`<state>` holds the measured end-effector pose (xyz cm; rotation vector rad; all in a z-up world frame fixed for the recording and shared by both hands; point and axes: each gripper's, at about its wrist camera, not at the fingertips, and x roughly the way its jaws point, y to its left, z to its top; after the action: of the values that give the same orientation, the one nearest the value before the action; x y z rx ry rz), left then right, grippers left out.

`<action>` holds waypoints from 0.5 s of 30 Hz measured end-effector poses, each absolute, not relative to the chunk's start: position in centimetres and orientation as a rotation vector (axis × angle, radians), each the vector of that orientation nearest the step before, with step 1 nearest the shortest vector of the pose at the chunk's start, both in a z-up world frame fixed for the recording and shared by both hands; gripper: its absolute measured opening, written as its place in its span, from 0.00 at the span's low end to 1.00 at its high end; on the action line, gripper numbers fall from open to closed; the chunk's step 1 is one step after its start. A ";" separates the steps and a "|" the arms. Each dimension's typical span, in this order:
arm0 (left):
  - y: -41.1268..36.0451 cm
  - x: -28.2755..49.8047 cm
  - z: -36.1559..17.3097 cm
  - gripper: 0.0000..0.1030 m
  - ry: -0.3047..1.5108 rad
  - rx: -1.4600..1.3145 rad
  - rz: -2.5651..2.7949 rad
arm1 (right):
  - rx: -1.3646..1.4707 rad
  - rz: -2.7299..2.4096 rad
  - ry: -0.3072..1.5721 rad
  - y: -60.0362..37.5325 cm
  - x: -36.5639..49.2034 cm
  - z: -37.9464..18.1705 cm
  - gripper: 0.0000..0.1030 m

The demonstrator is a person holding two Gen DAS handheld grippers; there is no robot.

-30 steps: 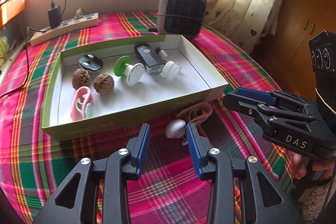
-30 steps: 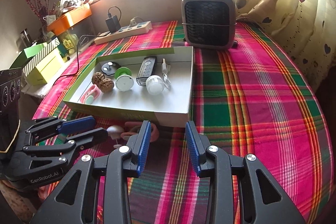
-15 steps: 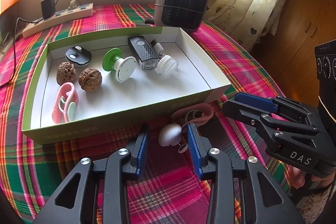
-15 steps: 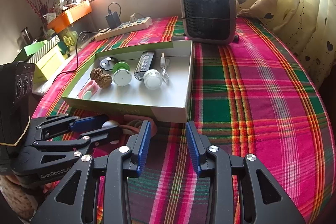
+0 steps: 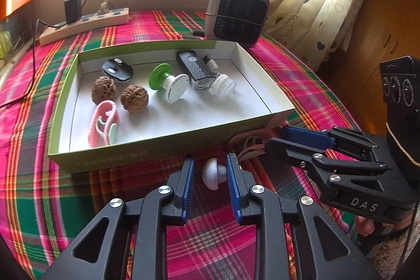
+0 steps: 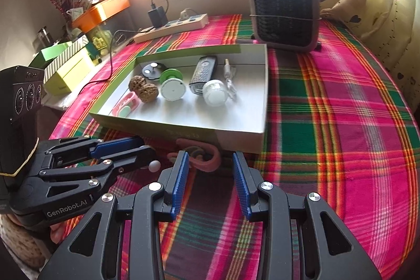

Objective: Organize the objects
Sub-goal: 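Grasp the white round knob with the left gripper while the right grasps the second pink ear hook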

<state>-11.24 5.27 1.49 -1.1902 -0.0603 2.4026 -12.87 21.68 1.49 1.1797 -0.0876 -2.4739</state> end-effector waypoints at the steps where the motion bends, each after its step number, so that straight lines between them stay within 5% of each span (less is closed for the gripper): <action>1: 5.0 -11.2 1.6 0.22 -0.063 -1.187 2.409 | 1.182 -2.458 -0.088 21.5 -13.0 1.4 0.35; 15: 1.9 -11.0 1.6 0.22 -0.110 -1.197 2.467 | 1.176 -2.332 0.033 18.5 -11.4 0.9 0.35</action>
<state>-10.95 1.94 1.56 -1.1966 -0.1095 2.4669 -11.36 18.52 0.89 1.1757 0.0331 -2.3320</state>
